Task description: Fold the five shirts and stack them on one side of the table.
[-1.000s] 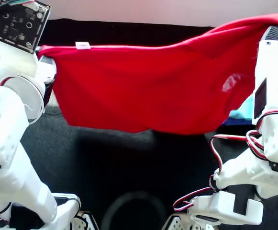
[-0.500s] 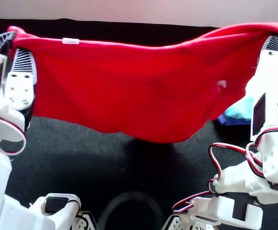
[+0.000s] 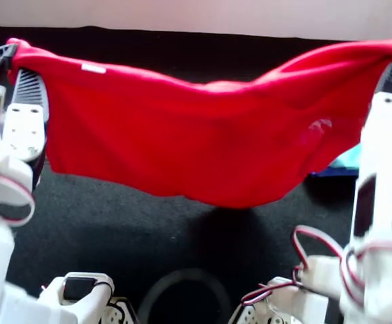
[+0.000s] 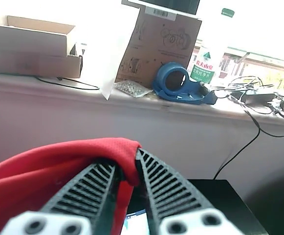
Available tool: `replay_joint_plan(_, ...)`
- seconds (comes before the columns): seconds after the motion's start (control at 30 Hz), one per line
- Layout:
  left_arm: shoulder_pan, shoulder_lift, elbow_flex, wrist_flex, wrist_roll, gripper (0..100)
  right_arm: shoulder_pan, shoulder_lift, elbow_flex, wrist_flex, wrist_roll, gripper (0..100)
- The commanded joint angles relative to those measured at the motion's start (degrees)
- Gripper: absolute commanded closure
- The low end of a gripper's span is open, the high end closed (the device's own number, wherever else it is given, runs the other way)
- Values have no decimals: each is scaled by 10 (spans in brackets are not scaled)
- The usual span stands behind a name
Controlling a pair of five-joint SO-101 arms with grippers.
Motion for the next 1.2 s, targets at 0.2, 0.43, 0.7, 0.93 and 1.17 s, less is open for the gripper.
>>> replay_joint_plan(0.2,-5,-64,-7,-8,0,990,-3,-104,51,4,4,992)
replay_joint_plan(0.43,-5,-67,-7,0,0,990,-3,-140,66,-11,7,992)
replay_joint_plan(0.7,-5,-67,-8,27,0,990,-2,-151,66,-37,7,992)
replay_joint_plan(0.93,-5,-67,-7,28,0,990,-2,-152,63,-22,7,992)
replay_joint_plan(1.17,-5,-67,-8,75,0,990,-2,-173,66,-7,7,992)
